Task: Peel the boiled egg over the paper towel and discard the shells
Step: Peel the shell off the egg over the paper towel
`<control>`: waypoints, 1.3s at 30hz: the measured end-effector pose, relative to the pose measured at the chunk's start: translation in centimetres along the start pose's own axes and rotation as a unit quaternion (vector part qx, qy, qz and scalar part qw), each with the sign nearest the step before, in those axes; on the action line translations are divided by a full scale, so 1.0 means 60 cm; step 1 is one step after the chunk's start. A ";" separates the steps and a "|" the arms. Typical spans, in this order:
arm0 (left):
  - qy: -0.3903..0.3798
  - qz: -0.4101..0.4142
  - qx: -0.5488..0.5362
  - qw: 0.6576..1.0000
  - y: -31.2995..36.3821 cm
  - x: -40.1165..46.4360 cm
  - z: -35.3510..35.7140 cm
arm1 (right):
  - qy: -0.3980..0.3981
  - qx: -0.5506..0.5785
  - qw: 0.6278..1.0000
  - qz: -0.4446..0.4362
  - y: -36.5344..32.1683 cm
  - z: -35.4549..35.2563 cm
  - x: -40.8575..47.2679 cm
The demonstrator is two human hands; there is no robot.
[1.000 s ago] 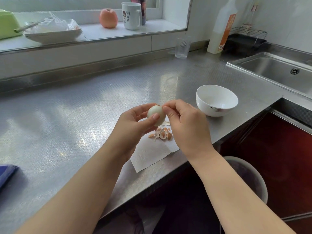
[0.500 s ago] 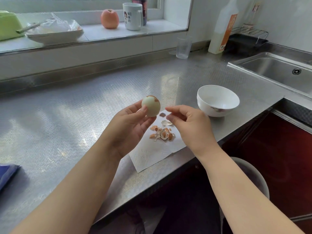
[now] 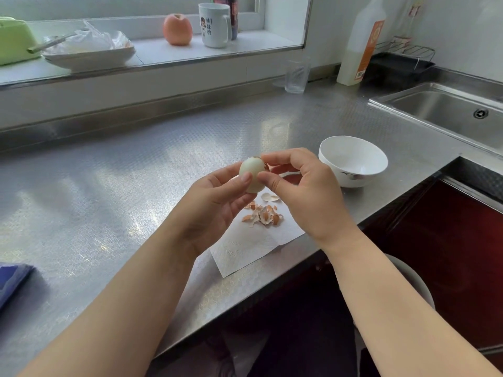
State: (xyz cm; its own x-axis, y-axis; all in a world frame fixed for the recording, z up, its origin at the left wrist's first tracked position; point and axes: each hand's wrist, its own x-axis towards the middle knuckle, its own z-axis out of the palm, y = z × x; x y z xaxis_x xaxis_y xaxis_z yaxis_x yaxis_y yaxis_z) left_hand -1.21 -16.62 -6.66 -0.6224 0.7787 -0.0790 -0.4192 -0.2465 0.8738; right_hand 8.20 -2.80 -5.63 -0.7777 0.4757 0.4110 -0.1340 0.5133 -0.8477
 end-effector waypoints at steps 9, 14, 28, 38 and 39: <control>0.035 0.017 0.021 0.999 -0.001 -0.009 0.011 | -0.009 -0.011 1.000 -0.014 -0.002 0.007 -0.007; 0.039 0.025 0.067 0.997 -0.001 -0.011 0.013 | -0.012 -0.038 0.999 -0.023 0.002 0.003 -0.003; 0.059 0.021 0.054 0.997 -0.004 -0.009 0.010 | 0.048 -0.003 0.999 -0.006 0.006 0.018 -0.001; 0.066 0.020 -0.024 0.997 0.003 -0.006 0.004 | 0.051 0.065 0.993 0.084 0.025 0.001 -0.007; 0.067 0.019 -0.026 0.997 0.003 -0.005 0.003 | 0.017 0.019 0.995 0.093 0.031 -0.001 -0.009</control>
State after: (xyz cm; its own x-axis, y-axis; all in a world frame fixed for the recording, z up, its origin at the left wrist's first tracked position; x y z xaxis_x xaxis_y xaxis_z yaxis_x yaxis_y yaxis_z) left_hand -1.00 -16.82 -6.39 -0.7191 0.6857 -0.1126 -0.4255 -0.3063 0.8515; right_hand 8.40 -2.03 -7.41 -0.7707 0.5838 0.2553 -0.0132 0.3860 -0.9224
